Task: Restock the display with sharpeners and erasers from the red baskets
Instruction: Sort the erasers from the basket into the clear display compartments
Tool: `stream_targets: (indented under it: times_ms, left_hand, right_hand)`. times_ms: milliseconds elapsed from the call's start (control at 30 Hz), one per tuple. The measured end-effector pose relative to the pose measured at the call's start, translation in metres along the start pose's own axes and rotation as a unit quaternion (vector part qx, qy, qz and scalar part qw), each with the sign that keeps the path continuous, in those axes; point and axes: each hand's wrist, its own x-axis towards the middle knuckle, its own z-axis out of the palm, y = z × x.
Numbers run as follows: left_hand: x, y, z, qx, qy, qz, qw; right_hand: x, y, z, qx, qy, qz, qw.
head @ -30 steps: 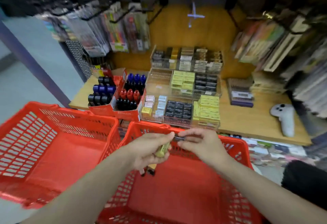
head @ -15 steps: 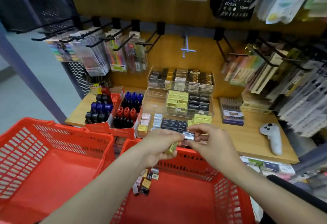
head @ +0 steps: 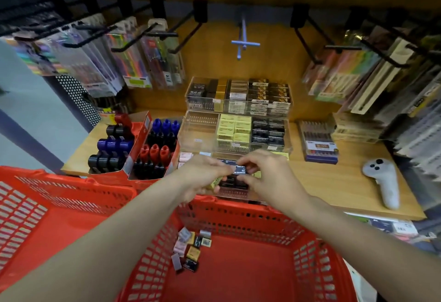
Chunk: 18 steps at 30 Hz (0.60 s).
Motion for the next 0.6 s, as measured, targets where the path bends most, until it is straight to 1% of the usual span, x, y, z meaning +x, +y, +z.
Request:
stream_targets:
  times_ms: [100,167,233,300,400,467,600]
  left_hand:
    - [0.016,0.002,0.003,0.075,0.026,-0.009,0.997]
    - [0.027,0.002,0.007,0.154,0.048,0.002,0.987]
    - [0.038,0.000,0.012,0.244,0.063,0.017,0.968]
    - [0.047,0.000,0.020,0.321,0.069,0.013,0.945]
    - [0.058,0.001,0.029,0.337,0.064,-0.028,0.939]
    - [0.062,0.001,0.034,0.380,0.064,-0.039,0.922]
    - [0.069,0.001,0.041,0.459,0.082,-0.034,0.884]
  right_hand:
    - [0.000,0.010,0.001,-0.043,-0.017,-0.006,0.999]
    - [-0.002,0.017,-0.008,-0.060,-0.019,-0.001,0.998]
    - [-0.007,0.028,-0.020,-0.072,-0.020,0.005,0.997]
    - [-0.013,0.040,-0.031,-0.091,-0.026,0.013,0.995]
    - [-0.018,0.051,-0.039,-0.110,-0.031,0.026,0.993]
    - [-0.018,0.053,-0.038,-0.100,-0.024,0.027,0.994]
    - [-0.013,0.049,-0.036,-0.072,0.012,0.012,0.997]
